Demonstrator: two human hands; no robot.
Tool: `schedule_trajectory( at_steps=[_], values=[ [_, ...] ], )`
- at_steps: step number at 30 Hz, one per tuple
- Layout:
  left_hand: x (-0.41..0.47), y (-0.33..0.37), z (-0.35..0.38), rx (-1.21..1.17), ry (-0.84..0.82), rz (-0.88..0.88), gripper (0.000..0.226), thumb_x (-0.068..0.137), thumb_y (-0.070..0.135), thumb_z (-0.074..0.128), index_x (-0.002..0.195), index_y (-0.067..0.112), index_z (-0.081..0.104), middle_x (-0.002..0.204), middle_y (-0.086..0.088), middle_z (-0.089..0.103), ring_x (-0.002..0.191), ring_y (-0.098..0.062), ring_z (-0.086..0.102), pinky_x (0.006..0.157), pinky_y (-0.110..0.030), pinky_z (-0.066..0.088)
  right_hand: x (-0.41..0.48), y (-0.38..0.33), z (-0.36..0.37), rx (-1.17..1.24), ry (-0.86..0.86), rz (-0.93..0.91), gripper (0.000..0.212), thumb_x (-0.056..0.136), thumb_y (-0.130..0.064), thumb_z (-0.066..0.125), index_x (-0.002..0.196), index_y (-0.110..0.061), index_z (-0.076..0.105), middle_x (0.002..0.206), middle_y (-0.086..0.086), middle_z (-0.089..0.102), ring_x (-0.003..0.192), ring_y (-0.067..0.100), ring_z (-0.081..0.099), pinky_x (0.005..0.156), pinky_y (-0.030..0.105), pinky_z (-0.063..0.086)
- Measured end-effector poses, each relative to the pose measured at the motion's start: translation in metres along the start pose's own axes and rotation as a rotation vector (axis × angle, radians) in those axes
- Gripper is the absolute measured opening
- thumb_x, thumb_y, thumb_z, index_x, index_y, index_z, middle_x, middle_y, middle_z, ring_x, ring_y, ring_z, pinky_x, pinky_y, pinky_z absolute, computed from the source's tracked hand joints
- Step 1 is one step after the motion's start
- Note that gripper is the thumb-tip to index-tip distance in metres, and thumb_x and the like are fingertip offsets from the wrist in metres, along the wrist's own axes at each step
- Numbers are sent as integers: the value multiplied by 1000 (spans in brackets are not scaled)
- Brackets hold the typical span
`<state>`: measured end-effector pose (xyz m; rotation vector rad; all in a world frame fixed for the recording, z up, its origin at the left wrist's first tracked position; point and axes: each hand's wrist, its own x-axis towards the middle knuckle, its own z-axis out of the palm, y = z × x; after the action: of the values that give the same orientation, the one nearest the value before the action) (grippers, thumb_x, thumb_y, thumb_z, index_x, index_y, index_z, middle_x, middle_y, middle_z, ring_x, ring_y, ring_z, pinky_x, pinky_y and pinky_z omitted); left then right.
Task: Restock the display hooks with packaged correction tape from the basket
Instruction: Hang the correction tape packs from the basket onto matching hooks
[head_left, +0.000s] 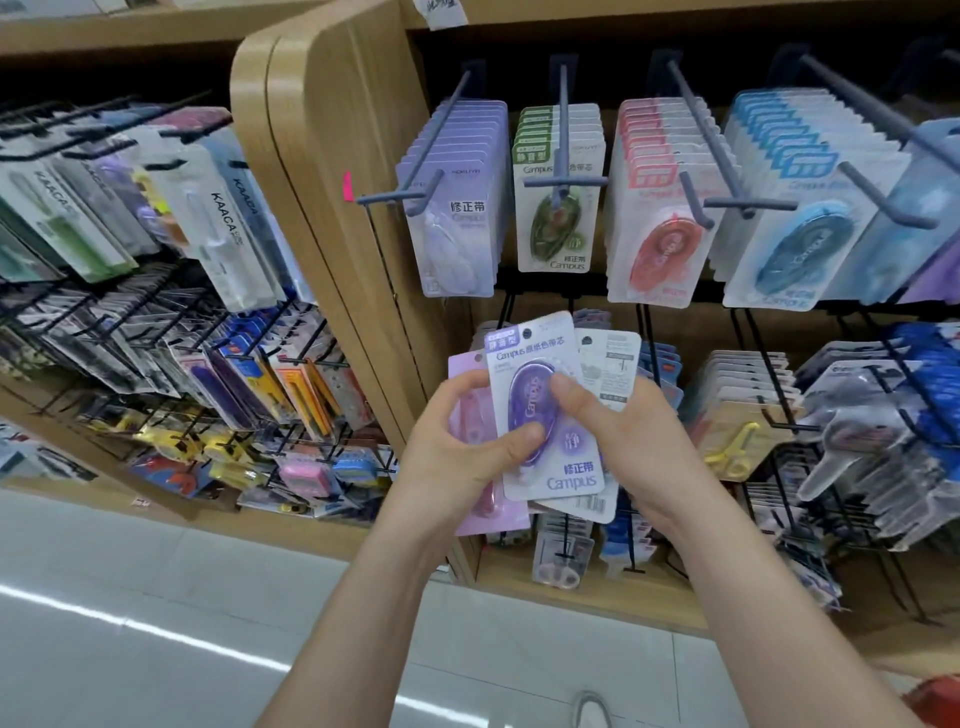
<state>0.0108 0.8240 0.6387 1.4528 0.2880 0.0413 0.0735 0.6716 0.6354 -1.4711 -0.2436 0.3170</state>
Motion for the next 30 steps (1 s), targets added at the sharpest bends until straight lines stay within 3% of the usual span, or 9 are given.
schedule_trajectory(
  at_steps=[3,7,11,15,19,23,26,28,30],
  values=[
    [1,3,-4,-203,53,25,75,63,8,84,126,31,51,108,-10,74,95,-31,73,68,-43,60,3,-5,-1,-19,22,-36,40,81,-45,61,116,-27,66,108,-9,75,97,11,72,78,30,58],
    [4,5,-3,-299,64,-8,101,61,5,82,144,36,33,115,-9,73,102,-32,71,81,-55,58,7,-1,0,-74,148,-46,46,81,-49,65,119,-24,62,111,-4,73,100,14,71,88,46,58],
    [5,3,1,-163,149,36,73,72,0,81,134,20,49,105,-3,76,93,-25,74,75,-46,60,5,4,1,-152,211,-43,40,84,-50,65,117,-28,61,109,-9,72,100,11,70,90,48,56],
    [4,1,2,-97,145,34,52,77,-1,79,121,15,57,96,-1,77,85,-21,75,65,-35,59,1,6,-2,-77,-11,-2,55,76,-43,73,126,-26,56,115,-6,72,106,15,69,89,41,58],
    [6,2,4,-134,124,-3,55,72,1,81,119,16,54,95,-1,77,84,-22,75,63,-34,58,-3,8,2,-90,76,-71,59,74,-46,71,127,-35,46,118,-10,67,107,7,66,94,38,55],
    [8,3,7,-152,35,-40,66,63,3,84,119,14,51,99,-4,75,87,-23,74,64,-34,58,-3,8,2,-197,75,-111,42,82,-59,62,120,-47,46,118,-14,65,107,0,63,91,27,50],
    [10,3,12,-129,48,-14,59,67,-9,81,113,14,52,96,-3,76,84,-23,74,61,-34,58,-6,8,-4,-29,29,16,47,81,-57,54,123,-35,57,114,-11,72,106,8,69,89,34,55],
    [12,4,15,-158,74,-8,55,67,-10,80,108,16,54,92,-2,76,82,-21,74,59,-34,58,-8,9,-10,158,8,155,54,83,-54,52,121,-18,65,110,4,75,101,22,72,87,42,58],
    [14,7,13,-189,114,-4,55,64,-5,81,109,15,55,93,-2,76,81,-20,74,59,-34,58,-11,12,-17,260,53,216,49,86,-46,54,113,-8,69,107,14,75,100,29,73,87,48,59]
  ],
)
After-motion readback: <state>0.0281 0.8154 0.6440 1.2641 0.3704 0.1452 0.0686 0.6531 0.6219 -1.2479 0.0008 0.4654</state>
